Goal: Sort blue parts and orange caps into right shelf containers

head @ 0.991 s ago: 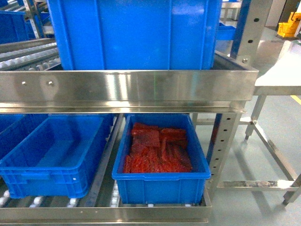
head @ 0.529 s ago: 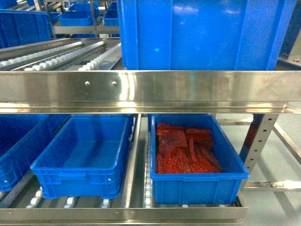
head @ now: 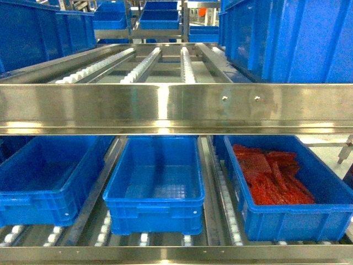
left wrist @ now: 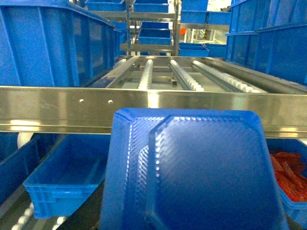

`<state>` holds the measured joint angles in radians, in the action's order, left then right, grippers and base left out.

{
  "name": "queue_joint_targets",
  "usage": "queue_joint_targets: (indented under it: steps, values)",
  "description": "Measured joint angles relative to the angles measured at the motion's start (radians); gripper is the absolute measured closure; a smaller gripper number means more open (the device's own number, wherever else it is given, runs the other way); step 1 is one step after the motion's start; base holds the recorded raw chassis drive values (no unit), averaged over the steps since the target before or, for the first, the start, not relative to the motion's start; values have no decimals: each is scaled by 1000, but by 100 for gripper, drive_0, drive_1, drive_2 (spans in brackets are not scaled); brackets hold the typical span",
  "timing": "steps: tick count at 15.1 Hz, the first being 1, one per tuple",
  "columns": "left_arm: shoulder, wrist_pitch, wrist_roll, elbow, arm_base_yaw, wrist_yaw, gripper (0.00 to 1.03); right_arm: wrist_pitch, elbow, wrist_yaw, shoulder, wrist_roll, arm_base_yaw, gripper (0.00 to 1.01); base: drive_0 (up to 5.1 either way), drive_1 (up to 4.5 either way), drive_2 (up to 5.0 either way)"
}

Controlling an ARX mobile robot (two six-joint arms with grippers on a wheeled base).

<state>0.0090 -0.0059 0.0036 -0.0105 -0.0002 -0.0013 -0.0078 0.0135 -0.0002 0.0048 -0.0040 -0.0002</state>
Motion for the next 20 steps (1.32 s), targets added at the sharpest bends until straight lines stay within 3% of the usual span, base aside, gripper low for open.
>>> queue_joint_targets:
  steps: [20]
  values:
    - [0,-2,0,0,0,2,60,0,0,0,0,0,0,56,-493,252,252]
